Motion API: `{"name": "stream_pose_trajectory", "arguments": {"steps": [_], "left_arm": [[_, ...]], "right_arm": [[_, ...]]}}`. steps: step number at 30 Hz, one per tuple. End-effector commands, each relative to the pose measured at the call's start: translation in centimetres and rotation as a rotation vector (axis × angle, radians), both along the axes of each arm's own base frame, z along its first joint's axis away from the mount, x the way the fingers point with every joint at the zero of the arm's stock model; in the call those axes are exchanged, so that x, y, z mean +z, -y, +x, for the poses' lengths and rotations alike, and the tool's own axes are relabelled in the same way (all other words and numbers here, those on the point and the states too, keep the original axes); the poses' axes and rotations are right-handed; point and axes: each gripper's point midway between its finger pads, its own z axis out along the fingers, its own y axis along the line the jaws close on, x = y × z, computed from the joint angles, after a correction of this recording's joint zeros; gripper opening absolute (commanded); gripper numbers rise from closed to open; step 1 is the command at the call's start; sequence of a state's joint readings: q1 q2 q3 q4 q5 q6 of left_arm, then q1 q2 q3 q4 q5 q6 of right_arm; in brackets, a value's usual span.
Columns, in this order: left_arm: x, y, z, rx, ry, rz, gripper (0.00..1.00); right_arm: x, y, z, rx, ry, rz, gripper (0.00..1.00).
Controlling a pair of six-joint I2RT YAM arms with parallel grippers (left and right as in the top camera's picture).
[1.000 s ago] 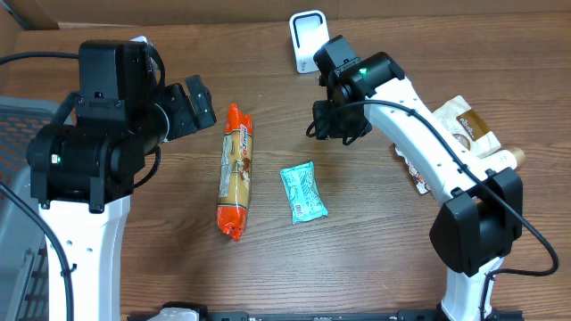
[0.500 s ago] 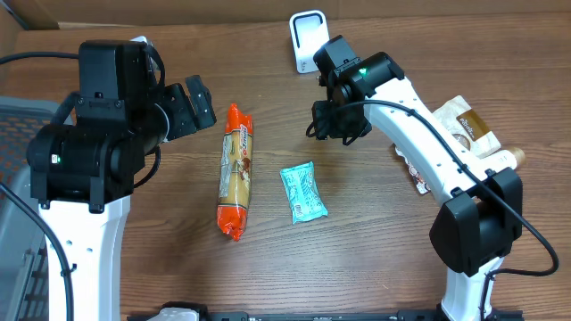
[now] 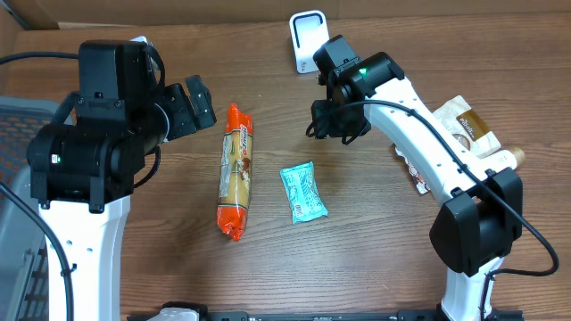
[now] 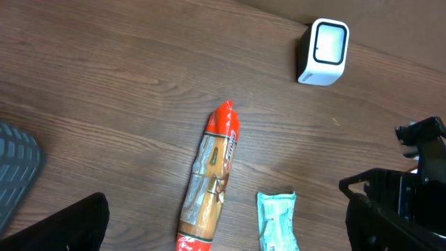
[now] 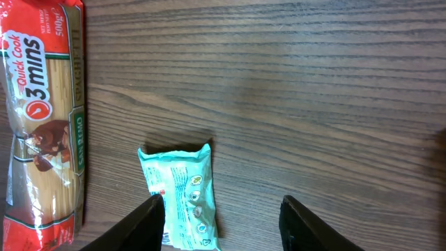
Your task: Scan the item barcode
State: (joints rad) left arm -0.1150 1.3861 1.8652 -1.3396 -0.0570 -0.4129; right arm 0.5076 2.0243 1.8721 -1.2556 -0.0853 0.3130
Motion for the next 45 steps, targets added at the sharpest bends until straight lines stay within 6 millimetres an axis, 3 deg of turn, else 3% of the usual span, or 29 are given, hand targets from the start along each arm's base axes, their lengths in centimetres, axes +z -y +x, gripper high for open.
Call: {"name": "stream_pose_trajectory", "arguments": {"steps": [1, 6, 27, 40, 45], "left_arm": [[0.5, -0.2, 0.1, 0.012, 0.016, -0.002, 1.00], [0.5, -0.2, 0.1, 0.012, 0.016, -0.002, 1.00], [0.5, -0.2, 0.1, 0.012, 0.016, -0.002, 1.00], [0.5, -0.2, 0.1, 0.012, 0.016, -0.002, 1.00], [0.5, -0.2, 0.1, 0.012, 0.016, -0.002, 1.00]], "right_arm": [[0.7, 0.0, 0.0, 0.005, 0.020, 0.004, 0.54], [-0.5, 0.5, -0.9, 0.005, -0.020, -0.018, 0.55], [-1.1, 0.4, -2.2, 0.014, -0.078, -0.011, 0.58], [-3.3, -1.9, -5.2, 0.090, -0.144, 0.000, 0.58], [-3.7, -3.8, -7.4, 0.198, -0.198, 0.069, 0.62]]}}
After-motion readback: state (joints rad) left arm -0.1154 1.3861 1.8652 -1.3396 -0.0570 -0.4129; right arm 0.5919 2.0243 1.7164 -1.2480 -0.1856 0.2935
